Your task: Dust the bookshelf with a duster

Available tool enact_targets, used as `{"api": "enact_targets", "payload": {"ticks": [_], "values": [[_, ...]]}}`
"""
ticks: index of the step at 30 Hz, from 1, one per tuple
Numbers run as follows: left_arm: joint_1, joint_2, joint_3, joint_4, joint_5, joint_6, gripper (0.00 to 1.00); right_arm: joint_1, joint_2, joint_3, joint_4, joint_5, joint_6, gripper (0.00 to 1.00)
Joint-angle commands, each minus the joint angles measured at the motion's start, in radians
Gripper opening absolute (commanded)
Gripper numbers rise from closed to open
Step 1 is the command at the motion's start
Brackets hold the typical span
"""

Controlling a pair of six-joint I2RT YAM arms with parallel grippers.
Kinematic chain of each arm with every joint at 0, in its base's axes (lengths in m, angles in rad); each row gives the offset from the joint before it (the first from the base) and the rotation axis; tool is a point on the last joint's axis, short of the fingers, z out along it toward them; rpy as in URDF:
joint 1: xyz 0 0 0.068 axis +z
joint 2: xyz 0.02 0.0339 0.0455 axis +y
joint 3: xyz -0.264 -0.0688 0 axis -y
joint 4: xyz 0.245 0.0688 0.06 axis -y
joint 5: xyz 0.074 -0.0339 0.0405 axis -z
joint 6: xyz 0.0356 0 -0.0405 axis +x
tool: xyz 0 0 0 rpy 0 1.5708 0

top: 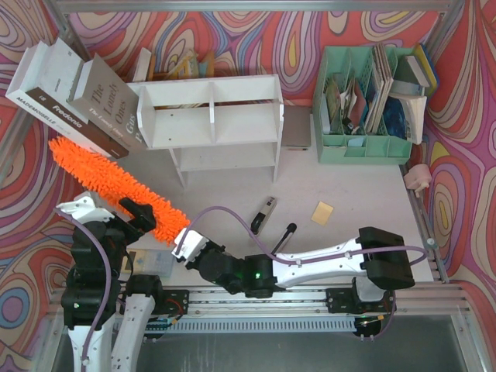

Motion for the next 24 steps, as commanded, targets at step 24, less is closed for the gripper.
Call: {"api": "enact_targets", "payload": {"ticks": [24], "values": [[0.004,-0.005,0.004,-0.015,-0.021,-0.005,0.98,0.032,-0.110,-0.239,-0.078,-0.025,0.073,0.00]]}}
